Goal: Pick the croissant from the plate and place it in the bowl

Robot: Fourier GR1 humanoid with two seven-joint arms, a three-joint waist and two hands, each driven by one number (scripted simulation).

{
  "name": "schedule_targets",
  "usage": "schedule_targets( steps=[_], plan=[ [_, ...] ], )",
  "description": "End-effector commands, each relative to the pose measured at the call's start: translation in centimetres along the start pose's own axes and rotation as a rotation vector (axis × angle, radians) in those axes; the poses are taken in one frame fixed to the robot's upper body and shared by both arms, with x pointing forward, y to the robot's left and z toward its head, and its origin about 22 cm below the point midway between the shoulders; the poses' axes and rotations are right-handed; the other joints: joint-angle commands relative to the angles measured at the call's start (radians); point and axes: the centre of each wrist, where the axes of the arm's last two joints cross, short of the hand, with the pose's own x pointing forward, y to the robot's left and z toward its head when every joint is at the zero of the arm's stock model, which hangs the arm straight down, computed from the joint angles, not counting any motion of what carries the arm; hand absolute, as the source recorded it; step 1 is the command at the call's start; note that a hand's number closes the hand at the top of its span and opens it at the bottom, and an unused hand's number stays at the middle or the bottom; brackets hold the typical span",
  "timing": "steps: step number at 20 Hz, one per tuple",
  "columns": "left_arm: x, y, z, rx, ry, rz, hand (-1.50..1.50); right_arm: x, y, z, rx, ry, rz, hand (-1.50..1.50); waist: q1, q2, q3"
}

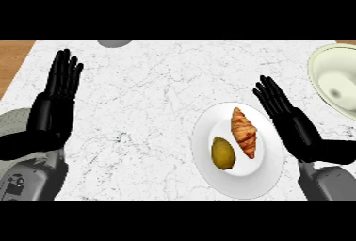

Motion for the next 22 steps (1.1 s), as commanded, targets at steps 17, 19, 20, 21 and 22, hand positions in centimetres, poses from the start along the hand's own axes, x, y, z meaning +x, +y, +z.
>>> schedule_targets(
  steps=[17,19,20,21,22],
  plan=[
    [-2.5,2.1,-0.3,0.015,0.27,-0.29,0.0,7.1,-14.9,-5.5,0.576,-0.01,0.506,-1.5,0.062,-0.001,-0.025],
    [-1.8,1.7,-1.5,0.01,0.263,-0.263,0.0,8.1,-14.1,-6.9,0.656,0.028,0.602,-1.5,0.054,-0.003,-0.026],
    [-1.4,2.4,-0.4,0.005,0.276,-0.285,0.0,8.6,-12.7,-8.5,0.66,0.042,0.648,-1.5,0.068,-0.009,-0.027],
    [-1.5,2.5,-0.4,0.008,0.282,-0.272,0.0,10.0,-12.1,-9.2,0.699,0.026,0.695,-1.5,0.057,-0.011,-0.028],
    [-2.4,0.7,-0.3,0.0,0.286,-0.267,0.0,10.0,-12.3,-9.4,0.737,0.079,0.75,-1.5,0.06,-0.004,-0.027]
  ],
)
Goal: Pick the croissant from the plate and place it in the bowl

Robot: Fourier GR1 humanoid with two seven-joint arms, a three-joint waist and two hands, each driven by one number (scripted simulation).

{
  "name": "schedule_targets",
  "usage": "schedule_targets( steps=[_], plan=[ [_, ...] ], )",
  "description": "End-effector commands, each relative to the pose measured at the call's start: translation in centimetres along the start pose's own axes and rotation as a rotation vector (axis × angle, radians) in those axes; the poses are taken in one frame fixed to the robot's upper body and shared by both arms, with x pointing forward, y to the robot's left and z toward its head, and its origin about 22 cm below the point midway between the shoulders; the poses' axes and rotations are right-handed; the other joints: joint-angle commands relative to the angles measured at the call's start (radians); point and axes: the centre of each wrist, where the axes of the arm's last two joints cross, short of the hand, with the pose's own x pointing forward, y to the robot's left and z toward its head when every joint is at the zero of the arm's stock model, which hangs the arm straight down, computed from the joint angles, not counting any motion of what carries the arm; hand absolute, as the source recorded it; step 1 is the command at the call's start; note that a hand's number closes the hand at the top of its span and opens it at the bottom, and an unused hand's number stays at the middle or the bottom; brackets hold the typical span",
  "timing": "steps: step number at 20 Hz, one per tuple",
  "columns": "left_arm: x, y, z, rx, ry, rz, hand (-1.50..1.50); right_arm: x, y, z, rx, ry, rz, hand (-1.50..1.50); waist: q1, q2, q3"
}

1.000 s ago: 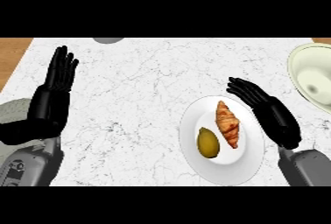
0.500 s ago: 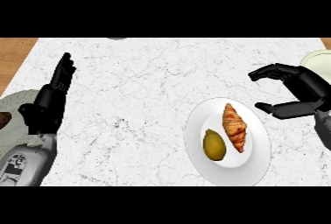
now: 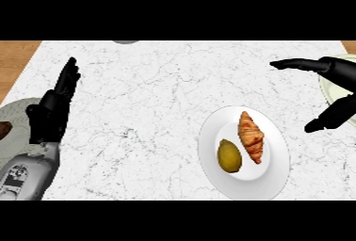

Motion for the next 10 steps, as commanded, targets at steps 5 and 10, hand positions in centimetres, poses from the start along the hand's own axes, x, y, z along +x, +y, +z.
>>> schedule_targets(
  steps=[5,10],
  plan=[
    [0.0,-0.5,0.1,0.011,0.006,-0.002,0.0,4.8,-0.4,-6.4,0.316,0.11,0.354,-1.5,-0.008,-0.006,-0.003],
    [-0.2,0.6,-0.4,0.029,0.021,-0.024,0.0,4.9,3.9,-10.4,0.464,0.16,0.431,-1.5,-0.026,-0.008,-0.003]
  ],
)
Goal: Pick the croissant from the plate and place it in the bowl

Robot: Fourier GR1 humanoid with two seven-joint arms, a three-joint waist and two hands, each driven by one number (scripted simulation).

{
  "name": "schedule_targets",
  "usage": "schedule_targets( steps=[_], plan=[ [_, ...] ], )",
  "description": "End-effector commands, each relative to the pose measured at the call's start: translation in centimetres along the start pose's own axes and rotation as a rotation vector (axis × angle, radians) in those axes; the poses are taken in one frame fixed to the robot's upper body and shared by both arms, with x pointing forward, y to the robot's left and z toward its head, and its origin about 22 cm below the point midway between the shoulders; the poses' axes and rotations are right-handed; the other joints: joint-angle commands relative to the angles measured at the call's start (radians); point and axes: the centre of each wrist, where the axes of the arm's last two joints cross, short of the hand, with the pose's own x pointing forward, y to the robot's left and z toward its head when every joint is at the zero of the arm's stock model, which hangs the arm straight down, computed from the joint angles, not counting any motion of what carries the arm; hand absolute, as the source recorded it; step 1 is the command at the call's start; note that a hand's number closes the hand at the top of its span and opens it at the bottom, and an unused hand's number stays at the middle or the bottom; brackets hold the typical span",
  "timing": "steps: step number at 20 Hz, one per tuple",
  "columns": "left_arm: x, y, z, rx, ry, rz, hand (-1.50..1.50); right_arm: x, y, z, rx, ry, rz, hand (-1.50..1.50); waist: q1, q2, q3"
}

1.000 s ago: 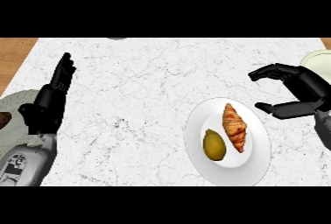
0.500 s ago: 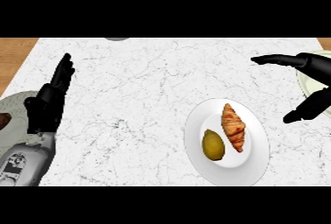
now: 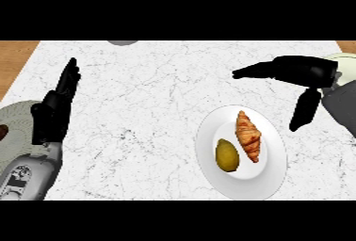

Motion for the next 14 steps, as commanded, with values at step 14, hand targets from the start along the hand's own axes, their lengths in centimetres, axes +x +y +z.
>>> schedule_targets(
  steps=[14],
  plan=[
    [-0.7,1.1,2.3,0.018,0.011,-0.012,0.0,4.1,7.5,-7.5,0.376,0.137,0.199,-1.5,-0.024,-0.007,0.0]
  ],
)
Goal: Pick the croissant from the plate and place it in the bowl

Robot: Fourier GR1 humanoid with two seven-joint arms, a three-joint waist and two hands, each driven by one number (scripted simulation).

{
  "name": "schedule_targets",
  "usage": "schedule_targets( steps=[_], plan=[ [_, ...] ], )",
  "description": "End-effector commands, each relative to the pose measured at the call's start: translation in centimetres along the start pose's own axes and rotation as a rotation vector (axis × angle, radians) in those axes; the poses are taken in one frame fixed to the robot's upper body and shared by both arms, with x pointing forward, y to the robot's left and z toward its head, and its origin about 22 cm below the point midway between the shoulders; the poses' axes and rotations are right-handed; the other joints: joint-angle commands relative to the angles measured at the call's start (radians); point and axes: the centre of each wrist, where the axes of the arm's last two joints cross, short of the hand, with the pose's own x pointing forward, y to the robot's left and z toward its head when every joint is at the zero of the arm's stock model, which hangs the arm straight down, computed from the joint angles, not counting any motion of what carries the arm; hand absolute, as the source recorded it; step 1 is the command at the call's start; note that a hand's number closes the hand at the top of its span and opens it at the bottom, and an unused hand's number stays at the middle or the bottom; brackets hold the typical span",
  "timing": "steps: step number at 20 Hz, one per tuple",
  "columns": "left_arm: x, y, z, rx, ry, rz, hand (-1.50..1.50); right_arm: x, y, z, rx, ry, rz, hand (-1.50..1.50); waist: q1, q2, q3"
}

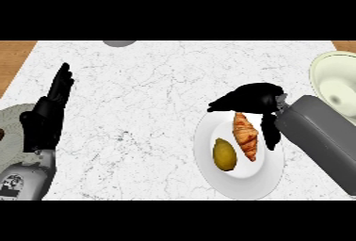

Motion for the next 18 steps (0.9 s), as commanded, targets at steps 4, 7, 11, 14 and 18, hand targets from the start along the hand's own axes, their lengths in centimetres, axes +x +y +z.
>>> schedule_targets(
  steps=[4,7,11,14,18],
  plan=[
    [0.0,0.6,-0.5,-0.002,0.013,0.019,0.0,-0.9,3.3,-1.5,0.094,0.137,0.082,-1.5,-0.005,0.001,0.0],
    [0.4,-0.7,0.5,-0.008,0.006,0.008,0.0,-1.1,0.2,-1.6,0.094,0.148,0.072,-1.5,0.001,0.001,0.0],
    [0.9,-1.3,-1.1,-0.003,0.0,0.011,0.0,-1.6,5.2,-4.0,0.096,0.147,0.066,-1.5,-0.005,0.002,0.001],
    [0.3,-1.0,-1.2,-0.005,-0.006,0.002,0.0,-2.4,4.8,-3.9,0.094,0.126,0.07,-1.5,-0.004,0.002,0.0],
    [1.2,0.2,-0.5,-0.013,0.0,0.001,0.0,-3.5,4.9,-4.3,0.1,0.136,0.05,-1.5,0.0,0.002,0.0]
  ],
)
